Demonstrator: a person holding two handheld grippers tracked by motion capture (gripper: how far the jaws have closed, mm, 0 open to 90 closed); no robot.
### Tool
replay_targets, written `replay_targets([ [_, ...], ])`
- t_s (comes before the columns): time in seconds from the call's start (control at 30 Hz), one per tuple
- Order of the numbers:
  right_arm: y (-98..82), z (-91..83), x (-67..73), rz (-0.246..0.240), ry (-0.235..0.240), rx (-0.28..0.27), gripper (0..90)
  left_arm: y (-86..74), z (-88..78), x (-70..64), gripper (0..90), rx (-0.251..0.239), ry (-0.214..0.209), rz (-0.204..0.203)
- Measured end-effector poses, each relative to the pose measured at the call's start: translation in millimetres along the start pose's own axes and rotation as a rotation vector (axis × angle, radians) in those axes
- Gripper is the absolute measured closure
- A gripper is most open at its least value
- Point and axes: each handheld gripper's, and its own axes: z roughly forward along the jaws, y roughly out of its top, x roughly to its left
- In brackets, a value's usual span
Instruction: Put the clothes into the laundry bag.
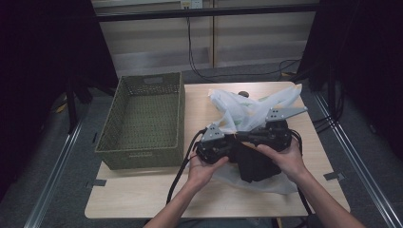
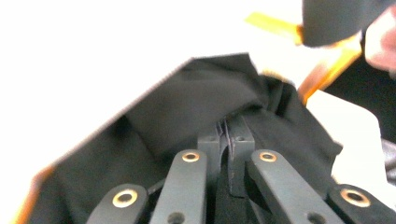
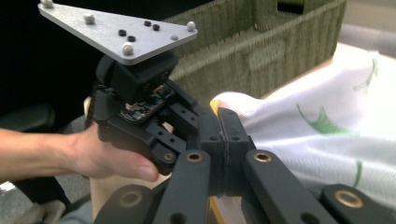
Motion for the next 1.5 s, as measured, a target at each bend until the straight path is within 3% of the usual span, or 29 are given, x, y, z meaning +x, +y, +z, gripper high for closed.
replay_targets([
  [0.13, 23.7, -2.5, 4.9, -0.017, 0.021, -0.054, 90.0, 18.5, -4.9, 4.2, 87.5, -0.039, 0.039, 0.016],
  [0.2, 30.7, -3.4, 6.3, -0.024, 0.022, -0.074, 90.0, 18.1, -3.9, 5.3, 87.4, -0.041, 0.05, 0.023],
  [0.27, 32.1, -3.2, 2.8, -0.011, 0.018, -0.082, 90.0, 8.7, 1.7, 8.2, 87.2, -0.043, 0.051, 0.004],
  [0.37, 17.3, 1.6, -4.1, 0.009, 0.0, -0.031, 90.0, -7.3, 7.5, 11.1, 86.1, -0.014, 0.064, -0.005],
  [0.43, -2.7, 3.5, -8.3, 0.035, -0.003, 0.007, 90.0, -15.7, 9.7, 13.2, 83.9, 0.016, 0.09, 0.0],
  [0.47, -19.1, 4.5, -9.8, 0.058, -0.004, 0.031, 90.0, -20.3, 11.1, 15.1, 83.0, 0.022, 0.081, -0.006],
  [0.5, -19.1, 4.5, -9.8, 0.058, -0.004, 0.031, 90.0, -25.8, 13.2, 15.9, 83.0, 0.037, 0.088, -0.002],
  [0.57, -36.3, 5.9, -8.4, 0.067, 0.003, 0.063, 90.0, -33.9, 16.8, 15.7, 82.3, 0.081, 0.097, 0.012],
  [0.67, -63.2, 8.3, -6.8, 0.071, 0.006, 0.129, 90.0, -46.2, 22.1, 15.2, 81.7, 0.104, 0.106, 0.007],
  [0.73, -67.1, 8.9, -7.3, 0.077, 0.005, 0.139, 90.0, -50.7, 24.9, 15.7, 79.7, 0.13, 0.113, -0.006],
  [0.87, -84.4, 18.3, -11.7, 0.082, 0.004, 0.218, 90.0, -56.6, 22.8, 15.5, 74.1, 0.137, 0.101, -0.029],
  [1.07, -91.0, 24.9, -21.0, 0.095, 0.003, 0.236, 90.0, -58.9, -3.8, 5.1, 52.3, 0.14, 0.1, -0.033],
  [1.13, -90.9, 25.0, -21.7, 0.098, 0.003, 0.237, 90.0, -60.6, -15.0, -0.4, 45.9, 0.127, 0.09, -0.036],
  [1.2, -91.2, 25.0, -22.7, 0.1, 0.003, 0.235, 90.0, -63.8, -21.2, -8.0, 45.9, 0.104, 0.034, -0.042],
  [1.27, -90.8, 25.2, -22.8, 0.098, 0.003, 0.235, 90.0, -69.2, -22.7, -20.2, 45.2, 0.091, -0.041, -0.022],
  [1.33, -90.6, 25.7, -22.8, 0.097, 0.002, 0.235, 90.0, -73.6, -15.9, -27.8, 39.5, 0.087, -0.064, -0.018],
  [1.5, -89.4, 25.9, -22.1, 0.097, 0.006, 0.234, 90.0, -81.6, 10.8, -35.2, 21.5, 0.137, -0.109, -0.031],
])
